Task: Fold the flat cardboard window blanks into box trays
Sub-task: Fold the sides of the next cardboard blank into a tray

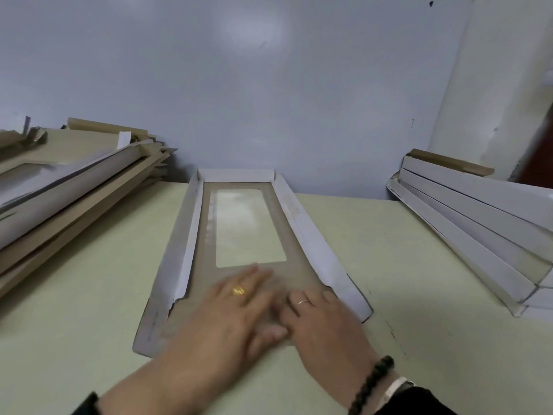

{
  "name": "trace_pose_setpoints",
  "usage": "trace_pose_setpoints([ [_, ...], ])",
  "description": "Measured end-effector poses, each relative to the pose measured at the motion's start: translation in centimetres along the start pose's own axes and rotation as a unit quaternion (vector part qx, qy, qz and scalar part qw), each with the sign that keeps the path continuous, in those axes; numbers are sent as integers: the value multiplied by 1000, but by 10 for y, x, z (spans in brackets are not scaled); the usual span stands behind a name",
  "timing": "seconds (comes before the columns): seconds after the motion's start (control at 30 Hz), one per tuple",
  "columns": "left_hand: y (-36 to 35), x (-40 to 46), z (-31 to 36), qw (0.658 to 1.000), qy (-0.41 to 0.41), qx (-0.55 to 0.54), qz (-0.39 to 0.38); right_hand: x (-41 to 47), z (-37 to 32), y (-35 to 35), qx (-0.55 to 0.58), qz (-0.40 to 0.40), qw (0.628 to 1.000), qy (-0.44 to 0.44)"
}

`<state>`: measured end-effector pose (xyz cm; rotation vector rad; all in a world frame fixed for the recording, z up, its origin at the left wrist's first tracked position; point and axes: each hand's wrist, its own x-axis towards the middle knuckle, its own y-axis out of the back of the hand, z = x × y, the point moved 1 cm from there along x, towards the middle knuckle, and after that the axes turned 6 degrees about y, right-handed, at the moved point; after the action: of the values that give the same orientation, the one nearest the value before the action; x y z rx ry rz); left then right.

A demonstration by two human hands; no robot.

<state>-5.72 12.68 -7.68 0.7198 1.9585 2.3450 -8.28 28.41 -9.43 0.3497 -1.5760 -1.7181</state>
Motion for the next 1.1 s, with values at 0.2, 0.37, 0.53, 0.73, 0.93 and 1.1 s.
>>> trace_pose_setpoints([
  [0.2, -13, -9, 3, 987, -6, 81, -142, -3, 9, -2, 111, -66, 991, 16],
  [0.37, -19, -6, -7, 987, -33, -11, -156, -12, 12, -13, 151, -78, 984, 52],
  [0.53, -25, -8, -34, 980, -10, -63, -188, -19, 15, -11, 194, -78, 976, 62],
  [0.73, -4, -19, -59, 928, 102, -330, -141, -26, 48, -1, 460, -85, 883, -33],
  [0.93, -2, -20, -62, 932, 120, -341, -39, -25, 54, 6, 518, 33, 847, -115],
  [1.1, -6, -16, -55, 954, 179, -241, 24, -18, 49, -5, 430, 159, 867, -194],
])
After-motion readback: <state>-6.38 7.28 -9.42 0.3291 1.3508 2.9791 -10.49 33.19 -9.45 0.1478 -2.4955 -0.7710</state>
